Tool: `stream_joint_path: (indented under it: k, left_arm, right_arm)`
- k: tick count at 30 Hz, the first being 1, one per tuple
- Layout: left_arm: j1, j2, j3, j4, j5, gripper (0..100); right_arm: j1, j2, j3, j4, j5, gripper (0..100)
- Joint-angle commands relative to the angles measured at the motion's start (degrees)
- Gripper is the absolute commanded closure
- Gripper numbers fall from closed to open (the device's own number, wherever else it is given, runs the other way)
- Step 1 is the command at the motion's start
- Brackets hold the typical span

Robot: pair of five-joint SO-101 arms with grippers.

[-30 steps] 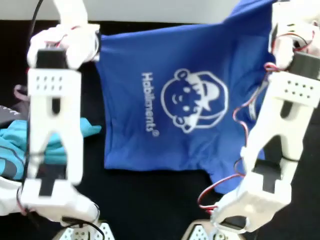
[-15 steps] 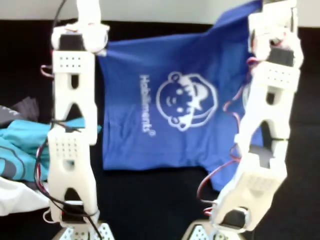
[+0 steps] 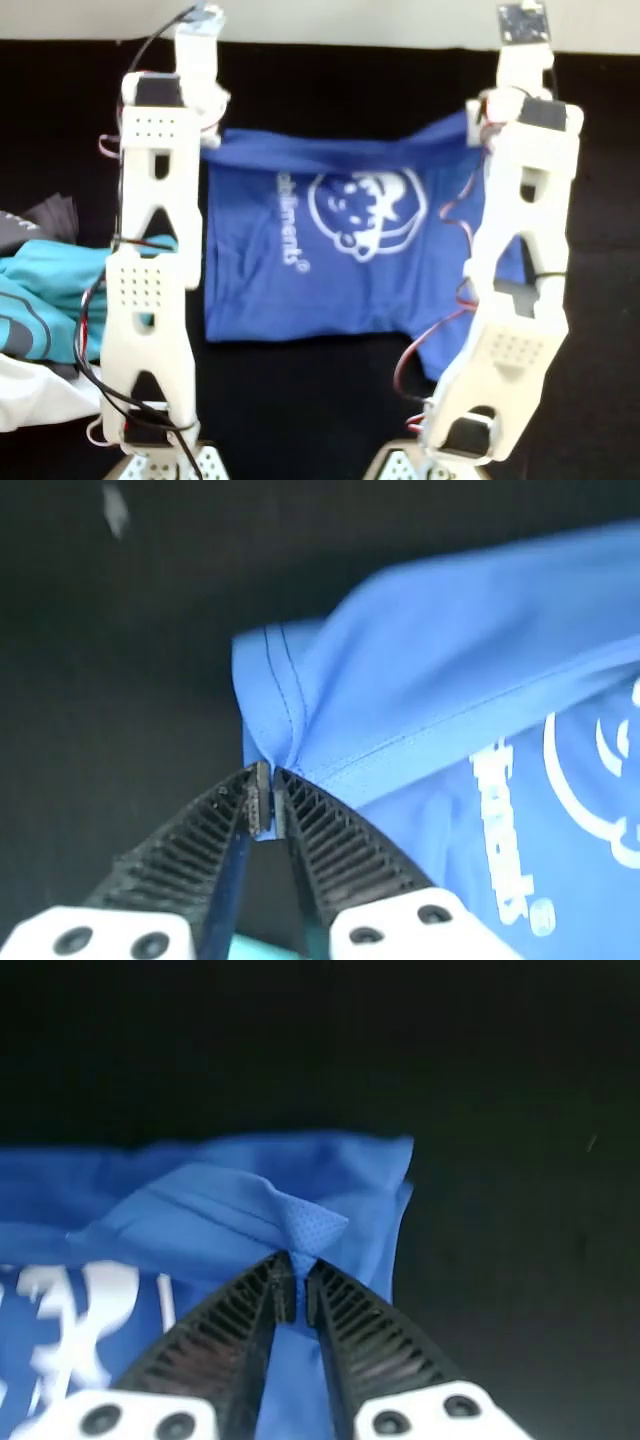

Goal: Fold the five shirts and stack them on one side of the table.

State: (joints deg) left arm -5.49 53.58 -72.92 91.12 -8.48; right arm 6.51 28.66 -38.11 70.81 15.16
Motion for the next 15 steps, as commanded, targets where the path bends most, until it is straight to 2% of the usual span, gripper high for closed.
stream_joint_path:
  k: [1,8,10,15]
  left_arm:
    - [0.84,-3.91,-2.42,8.09,-0.97,99]
    - [-0.75,-6.81,-0.75,10.9,-2.9,99]
    - [-0.48,-11.12,4.35,10.9,-2.99,99]
    - [-0.13,-25.19,26.59,10.64,-3.25,99]
  right_arm:
    - [1.1,-5.41,-0.75,8.22,-0.62,99.3]
    - [1.01,-10.42,-0.57,22.29,-0.53,99.3]
    - [1.1,-12.0,-0.31,25.27,-0.53,99.3]
    - [1.1,-14.46,-0.04,30.11,-0.53,99.3]
